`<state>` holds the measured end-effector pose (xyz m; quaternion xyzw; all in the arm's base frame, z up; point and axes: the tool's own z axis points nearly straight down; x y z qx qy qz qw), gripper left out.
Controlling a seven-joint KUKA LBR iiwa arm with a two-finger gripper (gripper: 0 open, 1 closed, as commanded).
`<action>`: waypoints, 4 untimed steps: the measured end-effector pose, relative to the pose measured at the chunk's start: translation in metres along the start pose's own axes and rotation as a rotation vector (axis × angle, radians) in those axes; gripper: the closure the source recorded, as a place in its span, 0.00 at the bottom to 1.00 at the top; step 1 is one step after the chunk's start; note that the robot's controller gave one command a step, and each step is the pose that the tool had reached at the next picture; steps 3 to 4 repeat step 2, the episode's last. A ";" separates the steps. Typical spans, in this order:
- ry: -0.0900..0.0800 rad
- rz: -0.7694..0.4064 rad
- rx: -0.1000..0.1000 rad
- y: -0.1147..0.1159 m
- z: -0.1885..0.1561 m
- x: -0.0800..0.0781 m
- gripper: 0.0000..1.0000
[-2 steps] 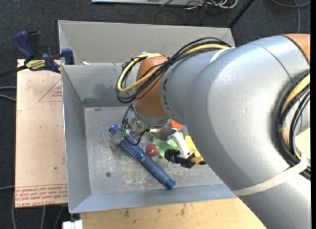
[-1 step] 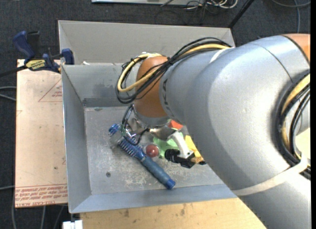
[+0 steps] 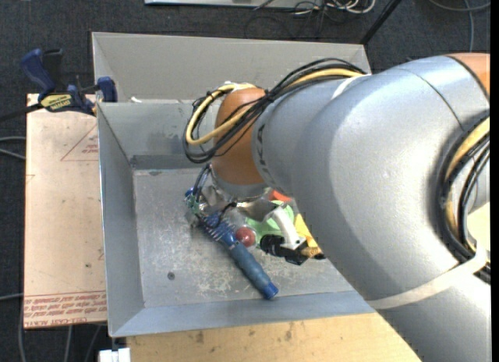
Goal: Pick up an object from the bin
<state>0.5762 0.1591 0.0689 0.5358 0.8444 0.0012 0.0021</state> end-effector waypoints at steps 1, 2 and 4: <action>0.002 -0.003 -0.001 0.002 -0.057 0.000 1.00; 0.002 -0.007 0.001 0.002 -0.096 0.000 1.00; 0.002 -0.007 0.001 0.002 -0.096 0.000 1.00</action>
Offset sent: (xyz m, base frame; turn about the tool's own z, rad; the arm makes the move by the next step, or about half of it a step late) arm 0.0002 -0.0001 0.0548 0.0000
